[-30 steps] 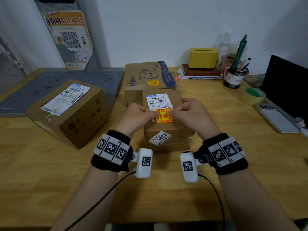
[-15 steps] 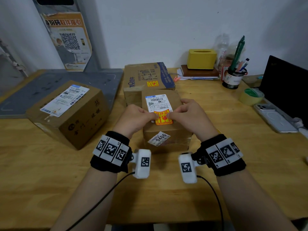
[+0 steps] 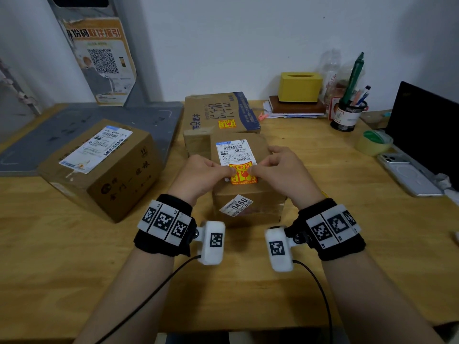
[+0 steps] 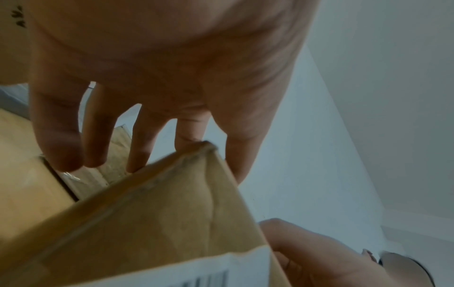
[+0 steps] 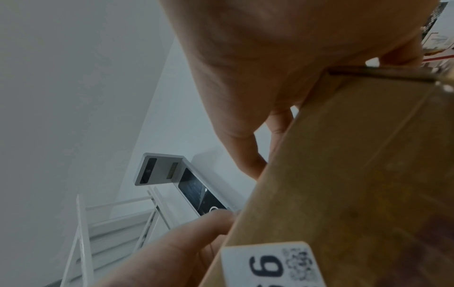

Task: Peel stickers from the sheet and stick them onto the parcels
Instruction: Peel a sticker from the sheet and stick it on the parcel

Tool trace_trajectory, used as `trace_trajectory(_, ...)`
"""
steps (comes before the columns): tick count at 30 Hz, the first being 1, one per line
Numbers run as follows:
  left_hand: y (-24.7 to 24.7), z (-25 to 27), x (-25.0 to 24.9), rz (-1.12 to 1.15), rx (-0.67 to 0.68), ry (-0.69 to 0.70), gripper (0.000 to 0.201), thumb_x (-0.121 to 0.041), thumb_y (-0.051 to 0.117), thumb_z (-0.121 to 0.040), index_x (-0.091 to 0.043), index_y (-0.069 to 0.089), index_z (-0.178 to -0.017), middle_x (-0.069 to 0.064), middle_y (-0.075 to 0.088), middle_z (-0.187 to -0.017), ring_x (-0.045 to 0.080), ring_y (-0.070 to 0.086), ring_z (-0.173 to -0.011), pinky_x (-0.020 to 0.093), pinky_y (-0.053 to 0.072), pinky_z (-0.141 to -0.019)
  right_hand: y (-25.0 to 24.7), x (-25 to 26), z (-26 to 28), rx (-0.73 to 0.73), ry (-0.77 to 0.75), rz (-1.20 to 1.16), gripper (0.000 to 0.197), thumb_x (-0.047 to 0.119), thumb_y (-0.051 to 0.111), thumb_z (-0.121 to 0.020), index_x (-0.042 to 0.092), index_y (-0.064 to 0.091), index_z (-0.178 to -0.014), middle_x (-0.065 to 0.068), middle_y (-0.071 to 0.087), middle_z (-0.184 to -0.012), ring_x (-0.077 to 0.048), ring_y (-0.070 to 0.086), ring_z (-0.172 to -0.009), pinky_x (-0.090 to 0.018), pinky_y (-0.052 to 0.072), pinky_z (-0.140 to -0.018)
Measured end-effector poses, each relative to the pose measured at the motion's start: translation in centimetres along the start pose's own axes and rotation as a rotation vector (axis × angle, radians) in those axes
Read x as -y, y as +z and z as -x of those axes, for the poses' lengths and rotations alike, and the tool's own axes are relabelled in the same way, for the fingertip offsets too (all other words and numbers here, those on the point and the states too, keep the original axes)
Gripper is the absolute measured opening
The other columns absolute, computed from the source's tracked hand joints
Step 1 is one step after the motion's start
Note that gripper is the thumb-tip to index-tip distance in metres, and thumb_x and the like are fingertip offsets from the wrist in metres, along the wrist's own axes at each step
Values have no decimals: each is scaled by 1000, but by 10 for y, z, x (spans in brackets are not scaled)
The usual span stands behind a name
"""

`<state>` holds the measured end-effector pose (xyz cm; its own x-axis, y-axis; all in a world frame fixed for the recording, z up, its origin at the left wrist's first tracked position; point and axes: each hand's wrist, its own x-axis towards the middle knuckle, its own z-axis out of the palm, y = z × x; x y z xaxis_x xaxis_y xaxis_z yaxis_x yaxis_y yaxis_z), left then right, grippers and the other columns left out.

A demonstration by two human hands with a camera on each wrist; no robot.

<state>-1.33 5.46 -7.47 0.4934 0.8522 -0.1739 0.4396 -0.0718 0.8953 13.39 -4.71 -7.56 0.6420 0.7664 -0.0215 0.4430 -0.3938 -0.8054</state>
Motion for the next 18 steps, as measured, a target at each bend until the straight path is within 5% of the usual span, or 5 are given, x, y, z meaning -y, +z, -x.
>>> trace_trajectory(4,-1,1,-8,64,12,4,21,-32,72,-90,-12,79,-90,-14,67,-84,-4,54,-79,21,39,-62,-5,1,-4,-5,16,-131,21,36,77,-86,16,81,-78,4,54,-148,-18,48,-135,-48,40,-110)
trace_trajectory(7,-1,1,-14,51,12,47,23,-33,69,-92,-13,79,-93,-18,62,-84,-8,48,-79,17,34,-63,-9,2,-4,4,18,-196,28,34,73,-91,7,80,-87,18,60,-95,0,56,-89,-31,49,-85)
trace_trajectory(9,-1,-1,-15,36,14,65,22,-33,69,-92,-13,79,-94,-14,65,-89,-10,48,-78,14,31,-62,-9,0,-5,-4,3,-183,27,33,72,-91,8,80,-86,21,52,-82,2,50,-78,-27,45,-76)
trace_trajectory(14,-2,2,-6,5,31,50,19,-32,74,-88,-14,80,-90,-8,73,-92,-5,59,-84,17,40,-63,-2,-7,-5,-53,2,-63,20,49,79,-74,33,78,-63,7,59,-140,-21,50,-131,-46,40,-108)
trace_trajectory(18,1,4,-1,-12,28,44,17,-30,77,-85,-14,79,-82,-7,75,-89,1,66,-88,20,48,-69,0,-8,-2,-63,-7,-39,15,58,77,-59,44,75,-64,8,54,-147,-25,46,-137,-55,37,-110)
